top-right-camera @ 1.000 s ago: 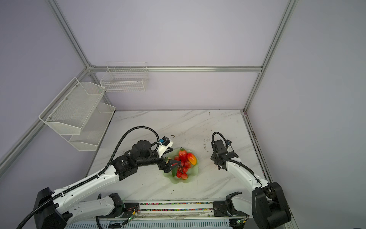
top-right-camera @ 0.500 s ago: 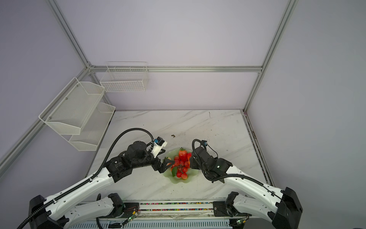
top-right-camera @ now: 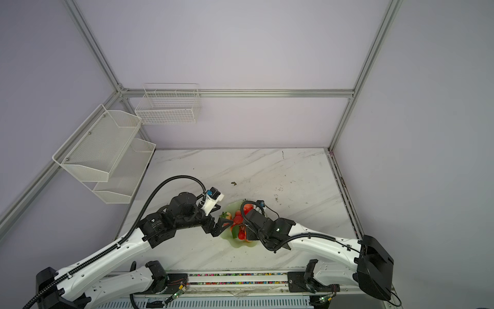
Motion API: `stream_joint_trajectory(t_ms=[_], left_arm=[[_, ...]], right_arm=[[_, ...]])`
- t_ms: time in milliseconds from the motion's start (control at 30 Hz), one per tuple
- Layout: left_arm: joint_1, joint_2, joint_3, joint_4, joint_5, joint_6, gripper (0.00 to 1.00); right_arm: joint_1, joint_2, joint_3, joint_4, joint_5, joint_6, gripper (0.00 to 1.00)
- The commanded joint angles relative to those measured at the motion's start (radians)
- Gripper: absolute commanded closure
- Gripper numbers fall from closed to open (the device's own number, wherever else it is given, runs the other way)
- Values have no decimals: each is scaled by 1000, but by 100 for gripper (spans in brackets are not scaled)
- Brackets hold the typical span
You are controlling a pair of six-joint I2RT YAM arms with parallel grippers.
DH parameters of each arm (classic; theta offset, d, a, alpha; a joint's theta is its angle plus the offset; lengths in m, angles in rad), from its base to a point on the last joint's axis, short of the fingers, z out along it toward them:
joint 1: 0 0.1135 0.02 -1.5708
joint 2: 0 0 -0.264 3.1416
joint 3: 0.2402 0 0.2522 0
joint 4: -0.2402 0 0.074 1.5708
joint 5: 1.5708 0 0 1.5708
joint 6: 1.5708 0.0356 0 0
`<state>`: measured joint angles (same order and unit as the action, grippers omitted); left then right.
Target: Place and organize the fake fruits in the fruit bowl
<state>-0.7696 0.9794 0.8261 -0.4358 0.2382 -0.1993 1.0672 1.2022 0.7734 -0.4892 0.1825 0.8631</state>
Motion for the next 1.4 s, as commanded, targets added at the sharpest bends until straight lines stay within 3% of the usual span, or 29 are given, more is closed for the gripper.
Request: stream_joint_trajectory(t_ms=[0,300,433,567,700,800,933,1033,1200,1300,1333,1367], left_arm=[[4,0,-15,11,1,-5,0],[8,-7,10,4,-31,21,0],[12,-5,32,-1,-48,36,0],[30,-27,63,-4,-144,60,0],[126,-37,72,24,-321,47,0],[282,-8,68,25,-483,-2,0],[511,11,-23,118,-652,-97,0],[553,11,-195,332,-854,-71,0],[559,91,-514,914,-993,77,0],[582,232,-585,1233,-963,175,0],[593,261,-585,1287,-916,198,0],[613,292,-594,1366,-869,197,0]], right_arm=[[5,-8,-13,-9,14,26,43],[5,-1,35,-67,52,21,22],[4,-13,59,-86,75,19,19],[-13,-45,132,-104,149,-8,15],[-215,-31,206,-76,161,-150,15],[-427,-15,253,16,185,-292,14],[-773,8,222,273,60,-415,5],[-964,52,45,625,6,-461,3],[-1004,165,-280,1297,185,-692,3],[-1017,314,-354,1566,152,-777,3],[-1022,314,-333,1518,96,-755,3],[-1025,326,-344,1585,53,-781,3]])
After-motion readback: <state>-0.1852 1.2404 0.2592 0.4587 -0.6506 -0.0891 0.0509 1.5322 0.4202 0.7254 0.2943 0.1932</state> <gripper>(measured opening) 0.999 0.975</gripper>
